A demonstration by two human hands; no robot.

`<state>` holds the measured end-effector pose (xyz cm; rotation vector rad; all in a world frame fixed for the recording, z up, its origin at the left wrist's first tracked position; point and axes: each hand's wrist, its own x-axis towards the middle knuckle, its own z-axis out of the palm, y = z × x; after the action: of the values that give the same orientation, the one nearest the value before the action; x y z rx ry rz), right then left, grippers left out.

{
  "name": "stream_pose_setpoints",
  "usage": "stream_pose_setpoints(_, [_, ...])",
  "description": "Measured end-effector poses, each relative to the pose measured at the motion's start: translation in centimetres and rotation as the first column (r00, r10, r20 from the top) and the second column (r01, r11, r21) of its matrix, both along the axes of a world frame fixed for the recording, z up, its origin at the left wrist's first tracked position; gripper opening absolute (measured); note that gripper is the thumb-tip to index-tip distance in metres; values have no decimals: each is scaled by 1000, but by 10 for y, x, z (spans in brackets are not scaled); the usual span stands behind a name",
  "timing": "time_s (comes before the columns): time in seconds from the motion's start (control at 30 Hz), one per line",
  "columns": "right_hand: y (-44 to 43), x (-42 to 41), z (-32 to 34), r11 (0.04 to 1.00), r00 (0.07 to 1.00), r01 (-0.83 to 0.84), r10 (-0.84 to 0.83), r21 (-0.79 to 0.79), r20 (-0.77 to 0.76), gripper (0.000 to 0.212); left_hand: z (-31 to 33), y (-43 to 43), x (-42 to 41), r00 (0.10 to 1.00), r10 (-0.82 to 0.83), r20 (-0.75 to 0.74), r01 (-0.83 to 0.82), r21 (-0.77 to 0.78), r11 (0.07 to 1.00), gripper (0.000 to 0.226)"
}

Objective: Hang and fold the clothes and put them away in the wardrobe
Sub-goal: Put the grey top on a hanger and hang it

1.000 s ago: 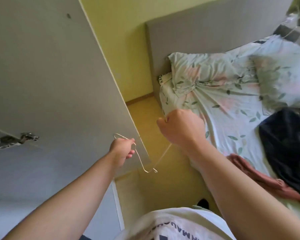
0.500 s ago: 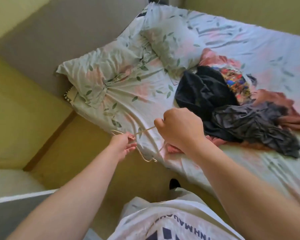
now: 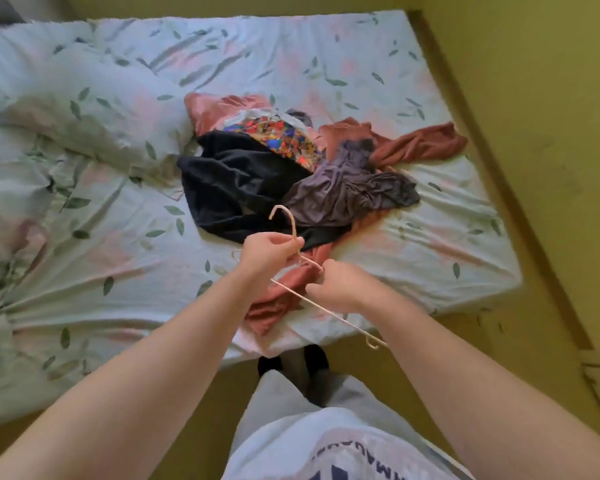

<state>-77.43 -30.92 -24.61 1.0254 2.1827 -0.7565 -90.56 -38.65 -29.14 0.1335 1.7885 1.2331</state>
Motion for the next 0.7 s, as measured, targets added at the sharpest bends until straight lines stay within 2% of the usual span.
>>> stream_pose_setpoints(0.07, [11,5,-12,981,977,194,-195,-14,-83,44,5,31,13,965,-217,-149,220,7,975,5])
stream_pose_setpoints(0.13, [24,9,-25,941,931,336,-339,-50,-135,40,6,56,24,829,-465,-312,465,-77,882,11])
stream_pose_setpoints(0.17, [31,11,-33,899,884,427,-438,-98,-164,35,5,67,28,755,-560,-340,559,-112,821,17])
stream_pose_setpoints(0.23, [46,20,-51,731,703,645,-682,-224,-203,22,-1,86,28,647,-675,-354,673,-150,724,31])
stream_pose_setpoints(0.3, [59,30,-71,576,540,771,-817,-272,-201,16,-11,100,19,621,-675,-397,669,-180,721,42])
stream_pose_setpoints(0.37, [66,38,-90,448,409,831,-894,-329,-185,19,-35,116,1,644,-640,-419,619,-205,758,45])
stream_pose_setpoints(0.43, [68,47,-109,343,305,871,-939,-353,-159,19,-68,132,-20,678,-653,-336,596,-269,757,43])
stream_pose_setpoints(0.5, [66,54,-127,234,212,905,-972,-354,-99,17,-107,148,-42,668,-681,-300,569,-383,727,39])
stream_pose_setpoints(0.53, [64,59,-138,217,203,916,-976,-336,-75,16,-127,155,-53,652,-693,-309,549,-439,712,37])
stream_pose_setpoints(0.6, [62,64,-159,245,242,925,-969,-291,-46,14,-164,170,-74,618,-724,-308,516,-535,669,36])
stream_pose_setpoints(0.67, [61,65,-178,257,259,931,-965,-261,-27,11,-196,186,-90,676,-702,-225,480,-588,651,25])
stream_pose_setpoints(0.7, [61,65,-188,248,251,934,-968,-259,-23,10,-211,193,-97,750,-638,-173,441,-589,677,19])
